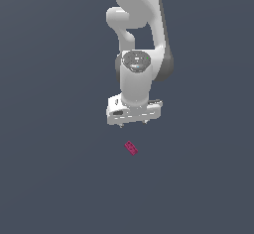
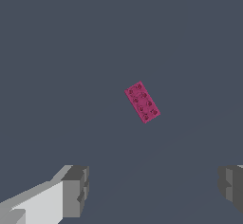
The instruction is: Pick up the object and move it to a goal position.
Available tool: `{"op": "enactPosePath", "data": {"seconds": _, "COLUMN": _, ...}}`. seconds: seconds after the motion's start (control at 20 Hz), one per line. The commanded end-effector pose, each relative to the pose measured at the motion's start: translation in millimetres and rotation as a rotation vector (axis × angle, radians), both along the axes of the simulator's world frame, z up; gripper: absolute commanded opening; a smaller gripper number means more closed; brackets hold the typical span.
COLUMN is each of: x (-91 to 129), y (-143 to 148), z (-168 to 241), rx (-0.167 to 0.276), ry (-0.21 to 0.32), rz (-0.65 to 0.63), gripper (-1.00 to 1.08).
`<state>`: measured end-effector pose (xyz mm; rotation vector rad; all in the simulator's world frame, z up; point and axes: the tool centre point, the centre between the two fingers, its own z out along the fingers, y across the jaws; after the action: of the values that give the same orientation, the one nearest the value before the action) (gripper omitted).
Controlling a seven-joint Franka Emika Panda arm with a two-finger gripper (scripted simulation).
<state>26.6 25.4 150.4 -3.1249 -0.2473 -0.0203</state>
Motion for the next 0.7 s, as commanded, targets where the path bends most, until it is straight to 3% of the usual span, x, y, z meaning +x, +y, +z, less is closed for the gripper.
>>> {"op": "enactPosePath", "data": {"seconds": 0.0, "x": 5.8, "y": -0.4, "z": -8.5, "rx": -0.004, "ry": 0.002, "rz": 0.057, "gripper": 1.00}}
{"op": "enactPosePath", "data": {"seconds": 0.65, "x": 38.0, "y": -3.1, "z": -63.7, "rx": -0.013, "ry": 0.009, "rz": 0.404, "gripper": 1.00}}
